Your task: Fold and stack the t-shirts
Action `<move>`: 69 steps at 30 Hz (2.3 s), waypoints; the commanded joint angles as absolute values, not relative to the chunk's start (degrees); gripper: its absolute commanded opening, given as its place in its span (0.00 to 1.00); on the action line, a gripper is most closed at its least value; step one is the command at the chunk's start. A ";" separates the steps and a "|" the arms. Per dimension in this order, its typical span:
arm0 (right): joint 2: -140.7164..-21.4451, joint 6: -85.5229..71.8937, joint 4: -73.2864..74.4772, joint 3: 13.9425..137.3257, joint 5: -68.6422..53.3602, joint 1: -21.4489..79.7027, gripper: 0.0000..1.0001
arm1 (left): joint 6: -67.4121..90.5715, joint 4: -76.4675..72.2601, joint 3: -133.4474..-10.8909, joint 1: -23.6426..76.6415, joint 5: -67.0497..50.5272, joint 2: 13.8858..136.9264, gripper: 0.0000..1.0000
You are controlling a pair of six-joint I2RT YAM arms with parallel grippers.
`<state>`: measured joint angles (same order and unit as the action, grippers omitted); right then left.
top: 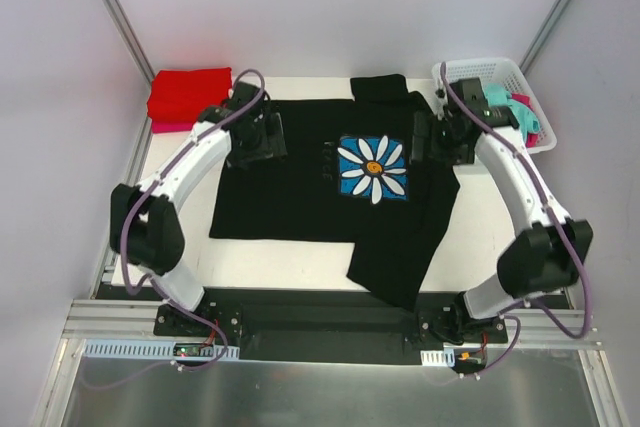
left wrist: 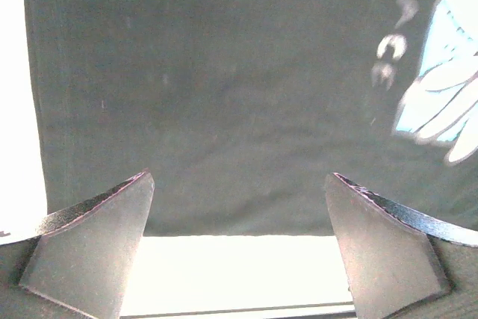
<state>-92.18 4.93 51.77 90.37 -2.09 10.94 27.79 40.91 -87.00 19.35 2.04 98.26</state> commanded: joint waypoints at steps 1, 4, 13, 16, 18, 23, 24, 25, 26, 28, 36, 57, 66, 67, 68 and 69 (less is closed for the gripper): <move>-84.74 0.18 49.32 73.76 -0.79 13.53 0.96 | 31.29 40.44 -72.62 22.05 4.92 90.98 0.99; -81.66 -2.18 48.17 67.44 -0.53 15.99 0.96 | 32.69 38.77 -64.88 22.41 3.26 85.97 0.99; -74.10 -11.50 50.78 57.48 9.39 38.79 0.96 | 40.60 35.86 -50.72 30.93 4.39 74.72 0.99; -73.92 -16.42 54.65 57.66 17.65 50.65 0.96 | 42.71 34.20 -46.77 33.92 6.24 71.20 0.99; -74.44 -20.98 56.07 57.92 23.18 56.40 0.98 | 43.94 32.53 -43.87 35.32 6.85 68.39 0.99; -77.60 -31.88 66.25 59.06 34.16 73.72 0.96 | 46.58 30.41 -37.63 35.95 8.79 59.96 0.99; -79.17 -36.17 68.88 58.28 34.89 75.57 0.96 | 46.76 30.15 -37.10 35.95 8.53 59.25 0.99; -79.97 -38.21 69.95 57.84 35.41 78.89 0.96 | 46.41 30.06 -36.65 35.95 8.35 58.89 0.99; -80.68 -40.84 71.35 57.22 36.90 80.67 0.96 | 46.32 30.15 -36.56 35.95 8.00 58.97 0.99; -83.14 -46.98 73.56 55.29 37.70 85.05 0.94 | 46.58 30.06 -36.30 35.95 7.47 59.06 0.99; -88.33 -60.37 71.99 48.96 35.07 93.51 0.90 | 46.14 29.97 -37.70 36.56 6.77 61.00 0.99; -95.63 -63.19 70.40 52.91 33.93 98.09 0.86 | 46.85 32.17 -41.57 40.08 7.65 62.75 0.99; -94.31 -66.88 70.31 48.69 32.96 98.00 0.85 | 47.11 32.78 -42.01 40.52 8.09 61.53 0.99; -94.48 -67.06 70.40 48.52 32.96 97.91 0.85 | 47.11 32.78 -42.19 40.52 8.09 61.52 0.99; -95.00 -67.15 70.31 48.34 32.96 97.91 0.84 | 47.20 32.78 -42.27 40.60 8.09 61.44 0.99; -95.44 -67.50 70.49 48.60 33.13 97.91 0.84 | 47.20 32.96 -42.28 40.87 8.09 61.52 0.99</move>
<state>-95.53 -64.07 68.62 49.45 33.15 97.91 46.15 31.44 -40.12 40.10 6.70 62.61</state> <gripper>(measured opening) 0.844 0.992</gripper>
